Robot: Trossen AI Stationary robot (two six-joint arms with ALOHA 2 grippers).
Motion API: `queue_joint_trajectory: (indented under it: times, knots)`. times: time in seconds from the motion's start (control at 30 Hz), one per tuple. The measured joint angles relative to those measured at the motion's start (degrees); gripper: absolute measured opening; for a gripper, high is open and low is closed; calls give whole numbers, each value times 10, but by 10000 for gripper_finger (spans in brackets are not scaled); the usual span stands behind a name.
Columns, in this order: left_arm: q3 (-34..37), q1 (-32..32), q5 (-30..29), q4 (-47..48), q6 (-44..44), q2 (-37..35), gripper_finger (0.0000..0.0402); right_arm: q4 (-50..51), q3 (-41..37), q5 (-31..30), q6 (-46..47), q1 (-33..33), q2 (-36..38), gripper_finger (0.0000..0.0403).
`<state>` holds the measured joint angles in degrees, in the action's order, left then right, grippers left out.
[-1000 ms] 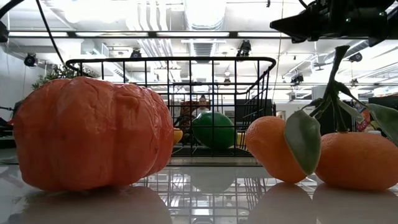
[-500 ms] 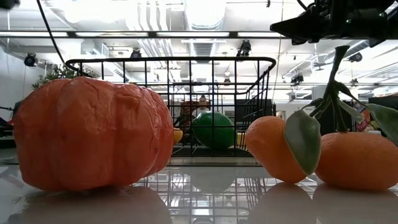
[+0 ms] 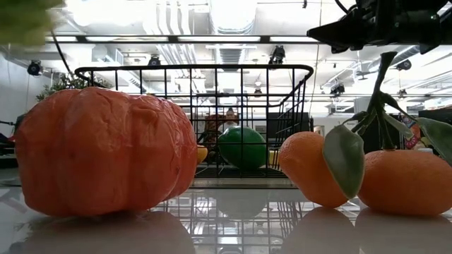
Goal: Build produce basket
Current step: Put the green grapes into the black wire basket
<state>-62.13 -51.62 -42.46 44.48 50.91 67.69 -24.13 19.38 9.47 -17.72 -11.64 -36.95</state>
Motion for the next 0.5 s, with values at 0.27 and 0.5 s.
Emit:
queue_joint_trajectory:
  times: [0.27, 0.5]
  knots:
    - [2, 110, -106, -91, -188, -39, 4, 17, 0, 0, -3, 0, 0, 9]
    - [6, 232, -75, -128, -240, -14, 4, 34, 0, 0, -3, 0, 0, 9]
